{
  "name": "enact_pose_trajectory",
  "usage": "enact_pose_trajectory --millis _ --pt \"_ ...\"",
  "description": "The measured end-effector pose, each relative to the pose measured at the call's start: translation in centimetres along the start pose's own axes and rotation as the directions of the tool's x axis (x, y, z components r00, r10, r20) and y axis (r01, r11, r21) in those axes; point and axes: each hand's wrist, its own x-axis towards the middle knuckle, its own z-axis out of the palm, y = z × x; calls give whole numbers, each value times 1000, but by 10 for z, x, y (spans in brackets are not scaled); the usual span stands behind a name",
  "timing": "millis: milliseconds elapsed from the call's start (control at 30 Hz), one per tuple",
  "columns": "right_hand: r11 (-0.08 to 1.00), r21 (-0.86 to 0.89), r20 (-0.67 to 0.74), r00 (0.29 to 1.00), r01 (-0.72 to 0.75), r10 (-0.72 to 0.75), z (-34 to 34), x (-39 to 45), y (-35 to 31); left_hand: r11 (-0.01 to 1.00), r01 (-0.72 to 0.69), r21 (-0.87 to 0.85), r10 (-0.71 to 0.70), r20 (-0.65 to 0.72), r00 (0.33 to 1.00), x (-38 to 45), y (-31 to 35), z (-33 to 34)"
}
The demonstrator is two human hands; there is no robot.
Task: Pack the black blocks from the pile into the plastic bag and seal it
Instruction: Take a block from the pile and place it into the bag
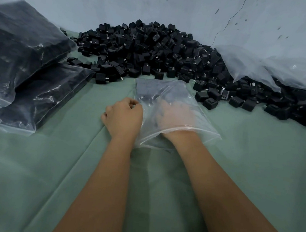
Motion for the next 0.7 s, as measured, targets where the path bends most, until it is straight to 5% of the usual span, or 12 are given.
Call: enact_pose_trajectory --millis 167,533,700 --pt "963 269 39 999 -33 24 6 -6 3 1000 -3 7 3 7 1000 1 -1 1" --pt "959 279 -39 998 55 -46 13 6 -2 999 34 -6 -34 11 999 4 2 0" --pt "957 287 13 1000 -31 29 18 16 -1 999 38 -29 -37 24 999 2 4 -2"
